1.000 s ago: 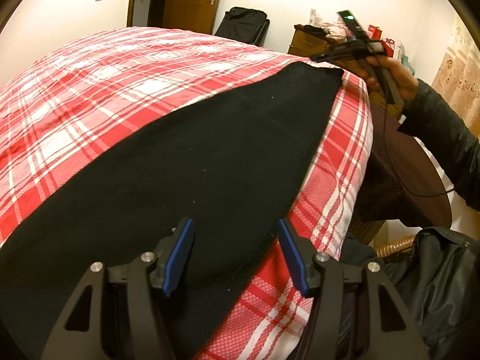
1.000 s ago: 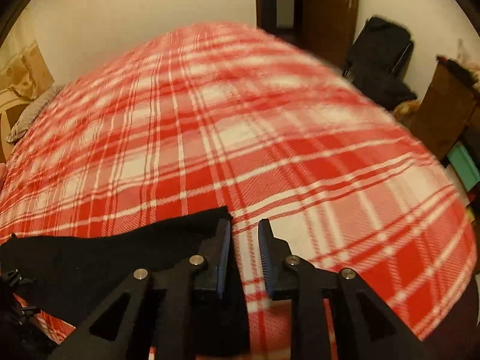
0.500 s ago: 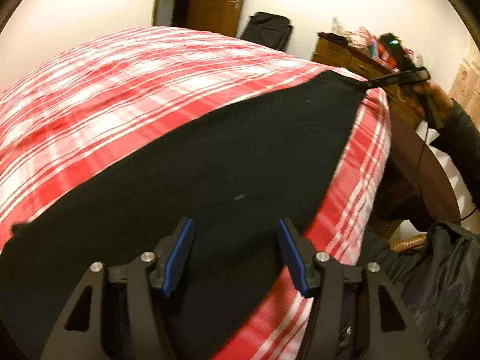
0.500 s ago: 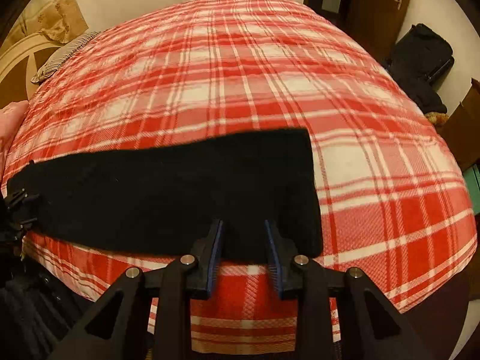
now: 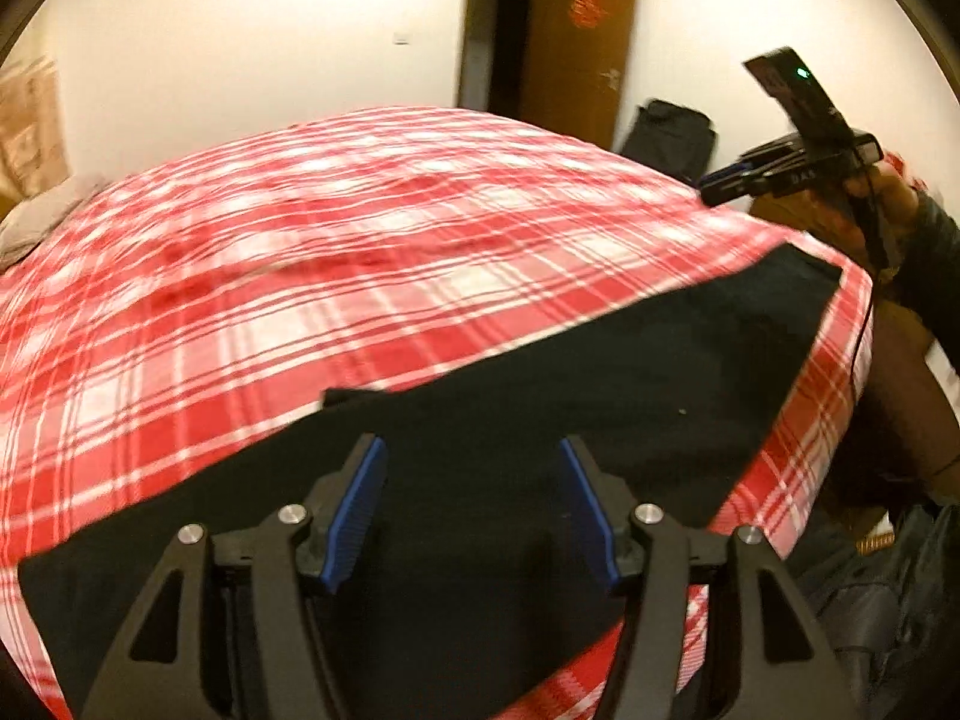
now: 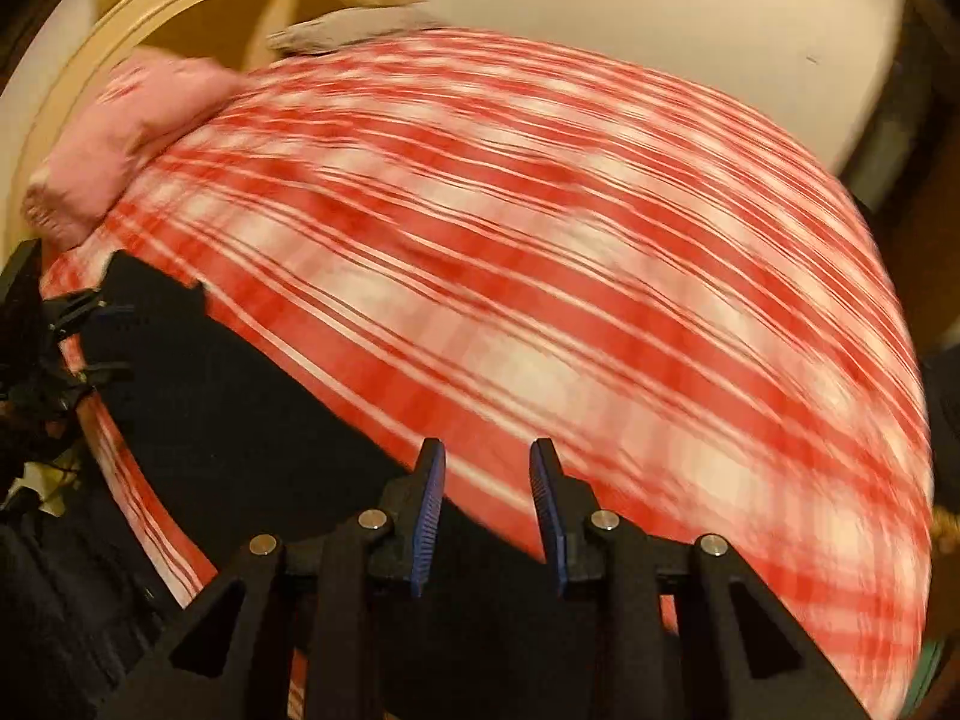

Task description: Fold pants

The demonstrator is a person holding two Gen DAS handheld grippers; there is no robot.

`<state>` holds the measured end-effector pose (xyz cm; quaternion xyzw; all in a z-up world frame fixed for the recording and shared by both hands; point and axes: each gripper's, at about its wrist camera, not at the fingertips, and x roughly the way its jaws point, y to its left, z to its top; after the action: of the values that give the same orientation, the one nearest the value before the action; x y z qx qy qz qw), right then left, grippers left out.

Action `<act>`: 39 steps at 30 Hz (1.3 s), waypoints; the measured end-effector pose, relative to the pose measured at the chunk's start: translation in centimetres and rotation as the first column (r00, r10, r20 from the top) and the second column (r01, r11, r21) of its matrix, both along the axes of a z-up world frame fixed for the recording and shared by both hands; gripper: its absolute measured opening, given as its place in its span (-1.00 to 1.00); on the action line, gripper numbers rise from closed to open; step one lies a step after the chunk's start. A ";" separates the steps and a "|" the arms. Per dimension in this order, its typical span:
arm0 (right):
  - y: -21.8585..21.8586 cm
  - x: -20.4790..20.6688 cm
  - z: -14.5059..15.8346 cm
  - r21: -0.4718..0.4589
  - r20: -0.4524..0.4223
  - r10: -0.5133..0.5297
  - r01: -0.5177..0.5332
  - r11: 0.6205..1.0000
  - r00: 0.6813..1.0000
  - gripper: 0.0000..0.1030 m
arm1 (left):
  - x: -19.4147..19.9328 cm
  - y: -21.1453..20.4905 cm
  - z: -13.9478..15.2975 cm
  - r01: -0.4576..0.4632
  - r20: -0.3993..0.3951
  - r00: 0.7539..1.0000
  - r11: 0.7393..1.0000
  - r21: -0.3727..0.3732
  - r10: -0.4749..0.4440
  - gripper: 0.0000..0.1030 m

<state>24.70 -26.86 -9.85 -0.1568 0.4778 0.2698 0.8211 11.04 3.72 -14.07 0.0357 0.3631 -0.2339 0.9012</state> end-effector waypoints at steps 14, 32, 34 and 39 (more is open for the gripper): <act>20.9 3.8 -7.8 0.352 -0.328 0.220 -0.097 0.931 0.919 -0.40 | -1.3 1.3 -4.3 -0.022 -0.103 0.995 0.998 -0.060 0.016 0.50; 23.0 3.8 -12.3 0.507 -0.547 0.194 0.138 0.851 0.815 -0.83 | -1.9 0.7 -4.3 -0.048 -0.098 0.994 0.999 -0.014 0.046 0.60; 22.7 3.3 -11.8 0.527 -0.525 0.189 0.142 0.838 0.830 -0.90 | -1.5 0.8 -4.3 -0.046 -0.104 0.994 0.999 -0.020 0.044 0.60; 21.9 2.4 -9.7 0.558 -0.464 0.185 0.123 0.821 0.866 -0.93 | -1.1 1.1 -4.2 -0.049 -0.119 0.992 0.998 -0.050 0.043 0.60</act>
<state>27.08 -4.98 -19.60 0.1628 0.5677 0.4450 0.6731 9.97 4.85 -18.24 -0.0106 0.4102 -0.2243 0.8839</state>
